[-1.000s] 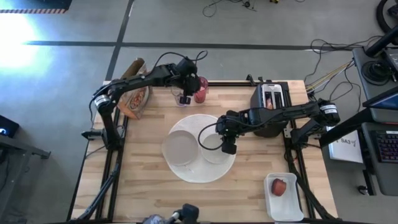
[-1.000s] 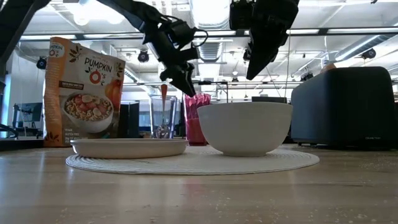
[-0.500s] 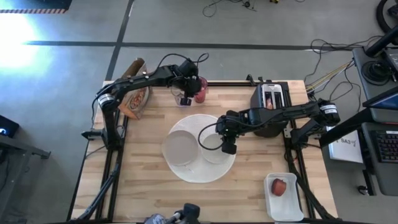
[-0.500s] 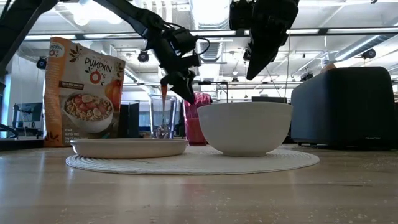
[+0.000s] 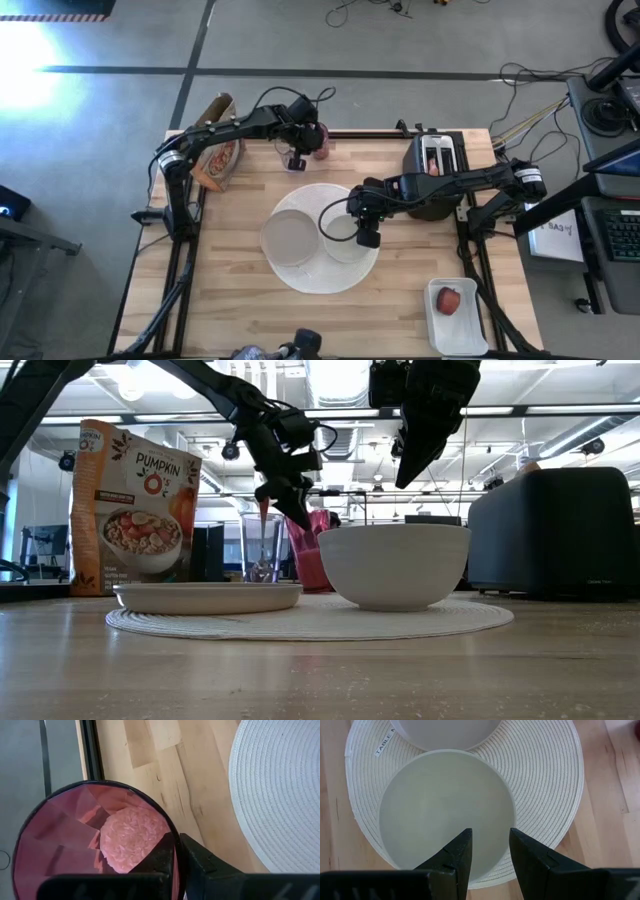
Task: Arrange a breakfast setting
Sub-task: Put the red cup on the white table mat to the top right of the gray plate
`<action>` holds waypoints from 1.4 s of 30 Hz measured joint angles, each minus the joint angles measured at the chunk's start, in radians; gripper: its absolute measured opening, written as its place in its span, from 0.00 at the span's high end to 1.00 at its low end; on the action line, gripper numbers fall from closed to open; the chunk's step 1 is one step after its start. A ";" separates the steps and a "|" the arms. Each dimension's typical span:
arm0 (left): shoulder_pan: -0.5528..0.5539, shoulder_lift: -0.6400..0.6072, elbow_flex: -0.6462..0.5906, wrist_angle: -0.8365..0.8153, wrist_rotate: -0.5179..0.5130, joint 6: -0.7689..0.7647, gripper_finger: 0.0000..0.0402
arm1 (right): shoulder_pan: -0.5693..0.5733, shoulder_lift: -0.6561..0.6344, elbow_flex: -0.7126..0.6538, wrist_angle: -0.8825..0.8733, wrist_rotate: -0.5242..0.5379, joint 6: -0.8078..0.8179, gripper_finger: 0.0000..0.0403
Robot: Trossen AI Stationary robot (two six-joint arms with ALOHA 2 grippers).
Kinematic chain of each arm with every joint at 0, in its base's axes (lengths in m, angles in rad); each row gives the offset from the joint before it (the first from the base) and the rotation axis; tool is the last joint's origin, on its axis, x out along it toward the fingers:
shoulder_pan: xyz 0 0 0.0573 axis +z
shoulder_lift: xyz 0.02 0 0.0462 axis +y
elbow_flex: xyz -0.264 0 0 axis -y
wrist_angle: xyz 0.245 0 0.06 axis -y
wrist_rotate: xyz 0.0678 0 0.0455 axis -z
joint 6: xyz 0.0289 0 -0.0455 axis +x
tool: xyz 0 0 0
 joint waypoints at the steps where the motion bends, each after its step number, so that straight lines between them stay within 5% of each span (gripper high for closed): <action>1: -0.001 -0.001 0.001 -0.007 0.010 0.000 0.99 | 0.000 0.000 0.000 0.000 0.000 0.001 0.70; 10: -0.026 -0.029 0.036 -0.104 0.148 0.005 1.00 | 0.000 0.000 0.000 0.000 0.000 0.013 0.70; 27: -0.273 -0.097 0.028 -0.262 0.073 -0.029 1.00 | 0.000 -0.003 0.000 -0.030 0.002 0.105 0.70; 42: -0.315 -0.099 -0.048 -0.245 0.042 -0.130 1.00 | 0.000 -0.003 -0.001 -0.055 0.001 0.105 0.70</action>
